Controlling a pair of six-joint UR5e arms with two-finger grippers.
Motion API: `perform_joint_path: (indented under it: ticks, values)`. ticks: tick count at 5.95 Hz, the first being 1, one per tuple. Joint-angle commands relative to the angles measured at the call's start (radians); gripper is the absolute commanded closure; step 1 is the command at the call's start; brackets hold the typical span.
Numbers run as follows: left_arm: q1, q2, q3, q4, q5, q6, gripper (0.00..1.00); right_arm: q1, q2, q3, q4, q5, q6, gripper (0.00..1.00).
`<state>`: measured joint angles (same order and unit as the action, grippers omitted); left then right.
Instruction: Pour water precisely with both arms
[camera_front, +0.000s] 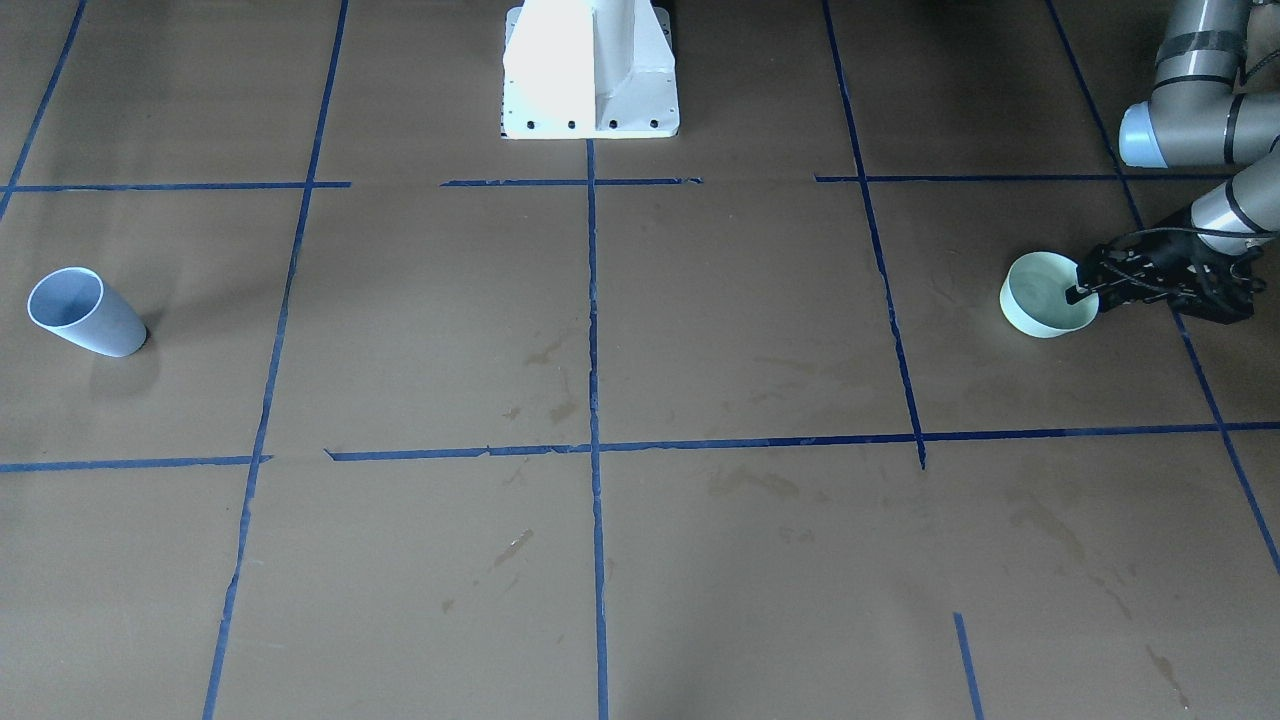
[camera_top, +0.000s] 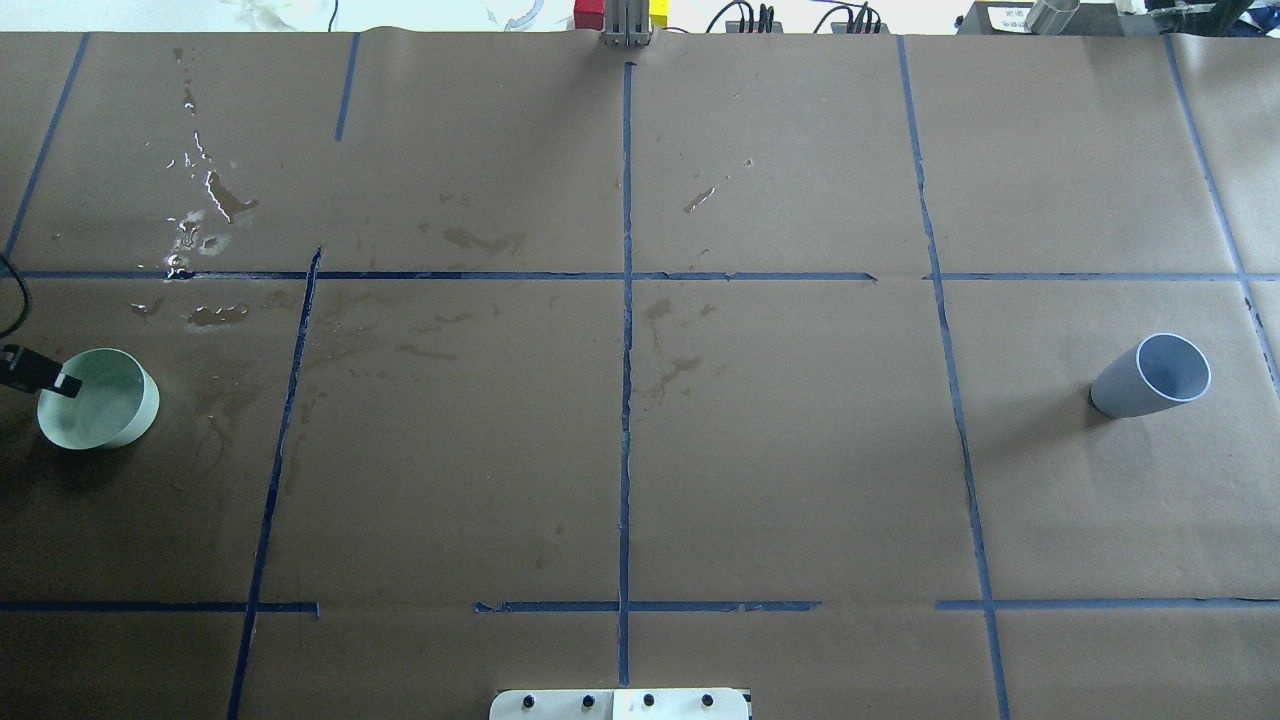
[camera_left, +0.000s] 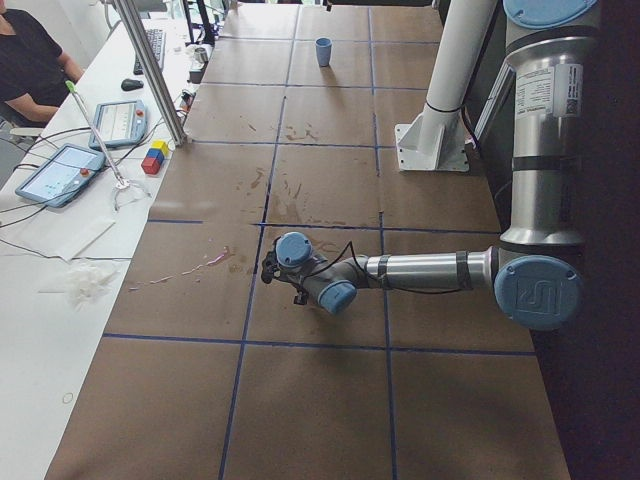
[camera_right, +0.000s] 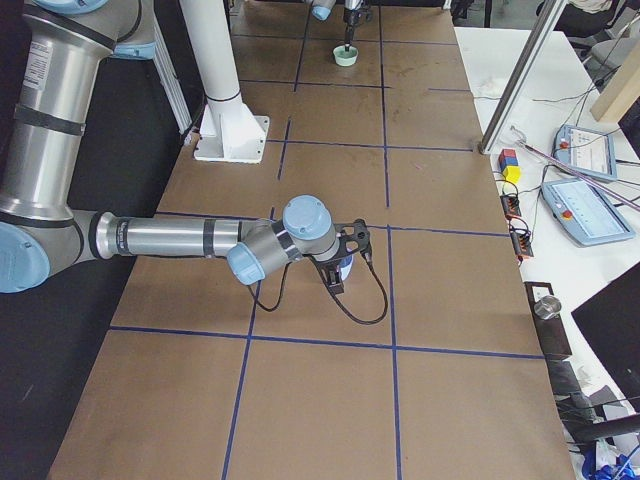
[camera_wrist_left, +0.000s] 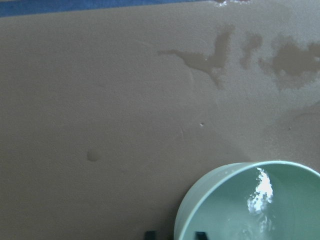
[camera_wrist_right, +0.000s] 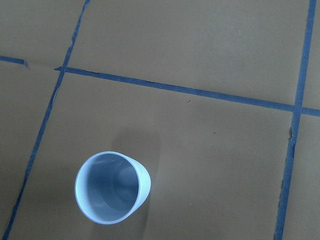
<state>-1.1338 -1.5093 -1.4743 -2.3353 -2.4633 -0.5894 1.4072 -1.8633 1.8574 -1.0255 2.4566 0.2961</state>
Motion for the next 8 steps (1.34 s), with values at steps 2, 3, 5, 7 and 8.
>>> perform_joint_path:
  ticks: [2, 3, 5, 7, 8]
  values:
    - [-0.213, 0.02, -0.087, 0.005, -0.048, 0.008, 0.0, -0.004, -0.017, 0.002, -0.06, -0.028, -0.067, 0.0]
    - [-0.246, 0.082, -0.09, 0.007, 0.01, 0.155, 0.0, -0.004, -0.016, -0.003, -0.123, -0.074, -0.147, 0.0]
    - [-0.294, 0.087, -0.104, 0.167, 0.038, 0.303, 0.0, 0.056, -0.005, 0.003, -0.249, -0.079, -0.268, 0.0]
    - [-0.412, 0.078, -0.349, 0.706, 0.147, 0.606, 0.0, 0.068, 0.001, 0.006, -0.249, -0.077, -0.27, 0.0]
    - [-0.461, 0.051, -0.407, 0.908, 0.144, 0.729, 0.0, 0.069, 0.0, 0.006, -0.249, -0.077, -0.27, 0.0]
